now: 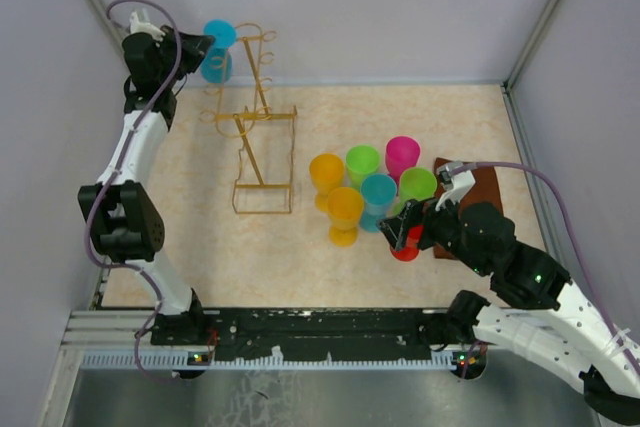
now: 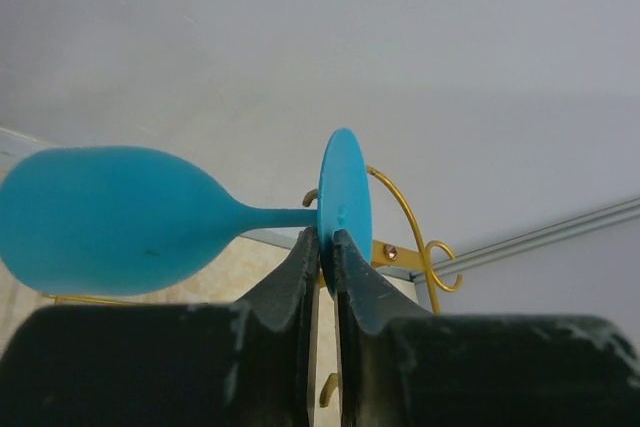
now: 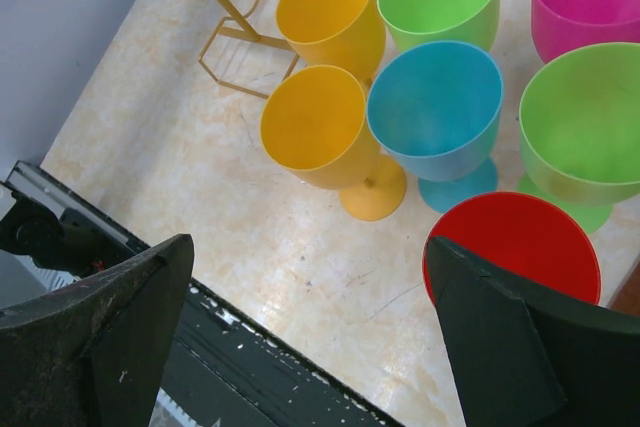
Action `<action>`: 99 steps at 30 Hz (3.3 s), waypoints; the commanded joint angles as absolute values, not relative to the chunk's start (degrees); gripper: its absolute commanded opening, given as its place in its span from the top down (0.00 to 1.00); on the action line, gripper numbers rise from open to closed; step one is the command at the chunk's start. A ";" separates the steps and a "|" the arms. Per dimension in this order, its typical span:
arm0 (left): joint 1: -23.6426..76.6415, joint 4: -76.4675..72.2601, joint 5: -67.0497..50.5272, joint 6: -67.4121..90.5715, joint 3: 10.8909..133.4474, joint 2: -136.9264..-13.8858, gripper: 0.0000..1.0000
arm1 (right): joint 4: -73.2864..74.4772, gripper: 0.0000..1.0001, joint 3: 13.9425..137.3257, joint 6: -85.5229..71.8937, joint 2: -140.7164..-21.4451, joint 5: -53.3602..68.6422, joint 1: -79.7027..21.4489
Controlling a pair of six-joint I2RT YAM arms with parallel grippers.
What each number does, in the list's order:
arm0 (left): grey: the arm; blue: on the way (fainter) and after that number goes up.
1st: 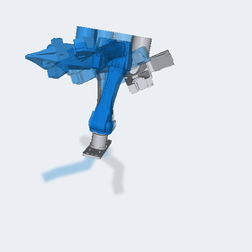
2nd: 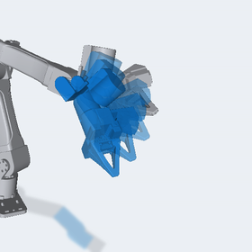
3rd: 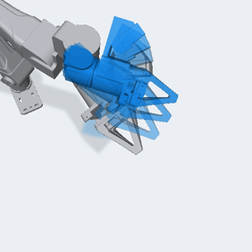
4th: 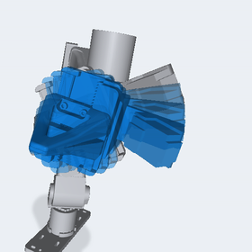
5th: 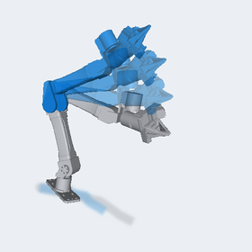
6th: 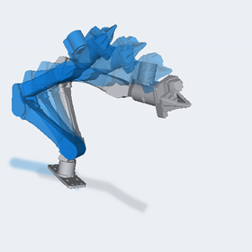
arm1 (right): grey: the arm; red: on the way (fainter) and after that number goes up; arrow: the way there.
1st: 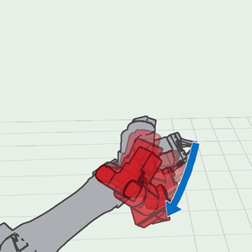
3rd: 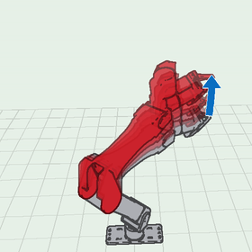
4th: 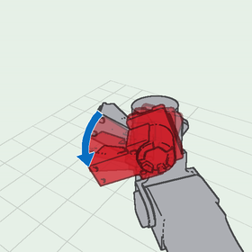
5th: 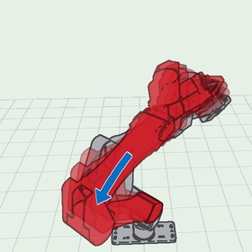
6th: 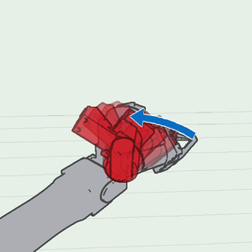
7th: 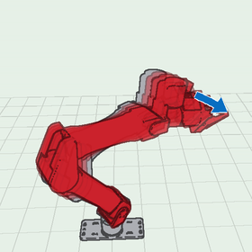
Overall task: Take the wine glass off the wine glass rack
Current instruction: Pick up the wine glass from the wine rack, then place the wine glass at the center of the board.
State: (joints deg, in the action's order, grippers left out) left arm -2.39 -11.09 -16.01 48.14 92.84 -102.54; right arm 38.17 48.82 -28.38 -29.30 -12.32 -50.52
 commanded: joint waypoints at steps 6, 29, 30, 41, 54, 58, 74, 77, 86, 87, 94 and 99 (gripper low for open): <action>-2.80 -7.38 -12.00 45.59 98.10 -101.97 0.91 | 35.24 0.01 50.09 -28.91 -30.01 -11.98 -50.93; -2.73 -9.50 -10.39 49.40 97.12 -99.53 1.00 | 35.76 0.01 50.35 -29.04 -30.16 -11.91 -50.90; -2.77 -9.71 -10.55 49.73 97.04 -99.43 1.00 | 35.89 0.01 50.44 -29.09 -30.18 -11.95 -50.97; -3.11 -11.06 -8.32 52.47 95.00 -97.23 1.00 | 36.10 0.01 50.50 -29.05 -29.83 -12.10 -50.89; -3.14 -7.44 -3.08 41.26 90.39 -87.87 1.00 | 35.40 0.01 50.68 -28.53 -29.53 -12.33 -50.89; -3.03 -0.35 0.85 34.43 88.88 -80.84 1.00 | 33.84 0.01 50.09 -27.92 -29.68 -12.00 -50.89; -3.03 27.70 1.62 24.82 69.48 -50.72 1.00 | 25.61 0.01 49.73 -23.29 -36.84 -11.17 -50.91; -3.06 33.01 3.24 22.81 67.58 -47.09 1.00 | 24.21 0.01 49.57 -23.77 -37.22 -11.25 -50.90; -0.96 41.45 -21.04 12.52 60.77 -42.60 1.00 | 21.84 0.01 48.73 -25.96 -36.04 -11.81 -50.89; 0.27 41.22 -23.38 11.91 60.06 -42.59 1.00 | 21.35 0.01 48.60 -26.05 -35.84 -11.74 -50.90; 7.80 44.88 -32.85 6.10 58.44 -43.22 1.00 | 20.02 0.01 48.66 -27.43 -35.62 -9.38 -50.89; 14.03 48.86 -44.26 1.58 57.05 -45.20 1.00 | 17.89 0.01 47.89 -28.62 -35.67 -4.27 -50.90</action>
